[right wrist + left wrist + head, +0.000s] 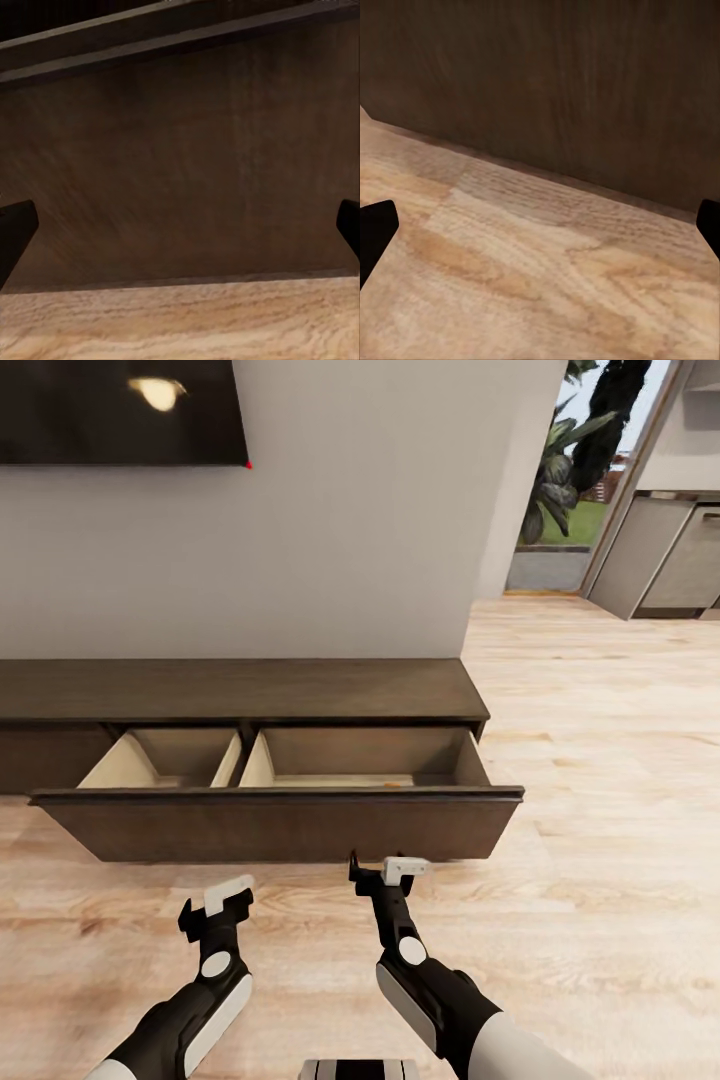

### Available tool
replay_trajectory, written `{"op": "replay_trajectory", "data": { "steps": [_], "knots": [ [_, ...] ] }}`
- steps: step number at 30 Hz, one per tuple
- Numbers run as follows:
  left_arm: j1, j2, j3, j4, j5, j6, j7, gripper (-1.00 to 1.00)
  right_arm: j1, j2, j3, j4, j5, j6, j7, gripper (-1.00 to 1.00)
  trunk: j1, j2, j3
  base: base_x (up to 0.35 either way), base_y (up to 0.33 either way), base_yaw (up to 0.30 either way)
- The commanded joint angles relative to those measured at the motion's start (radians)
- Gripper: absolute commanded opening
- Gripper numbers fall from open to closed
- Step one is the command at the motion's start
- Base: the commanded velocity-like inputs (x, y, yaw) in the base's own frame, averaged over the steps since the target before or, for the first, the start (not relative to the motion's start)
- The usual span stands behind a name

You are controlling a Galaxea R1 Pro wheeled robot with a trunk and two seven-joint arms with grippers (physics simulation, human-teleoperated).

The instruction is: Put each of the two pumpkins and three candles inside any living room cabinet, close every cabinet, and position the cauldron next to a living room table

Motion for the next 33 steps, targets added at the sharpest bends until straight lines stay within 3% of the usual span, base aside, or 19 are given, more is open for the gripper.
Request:
{"op": "replay_trajectory", "data": {
  "steps": [1,8,22,29,33],
  "knots": [
    [-0.001,0.002,-0.006,-0.001,0.011,-0.007,0.005,1.0,-0.001,-0.001,0.007,0.0,-0.01,-0.007,-0.005,1.0,0.0,0.0,-0.001,0.185,0.091,0.0],
    [-0.001,0.002,-0.005,-0.001,0.01,-0.007,0.006,1.0,-0.001,-0.001,0.008,0.0,-0.01,-0.006,0.006,1.0,0.0,0.0,-0.001,0.187,0.099,0.0],
    [-0.001,0.002,-0.01,-0.014,0.01,-0.008,-0.01,1.0,-0.001,-0.001,0.008,0.0,-0.011,-0.005,0.026,1.0,0.0,0.0,-0.001,0.009,0.004,0.0],
    [-0.001,0.019,-0.008,-0.064,0.009,-0.005,-0.117,1.0,-0.001,-0.001,0.008,0.0,-0.011,-0.004,0.027,1.0,0.0,0.0,-0.001,0.0,0.0,0.0],
    [-0.001,0.022,-0.003,-0.064,0.009,-0.006,-0.144,1.0,-0.001,-0.001,0.008,0.0,-0.011,-0.004,0.028,1.0,0.0,0.0,-0.001,0.027,0.0,0.0]
  ]
}}
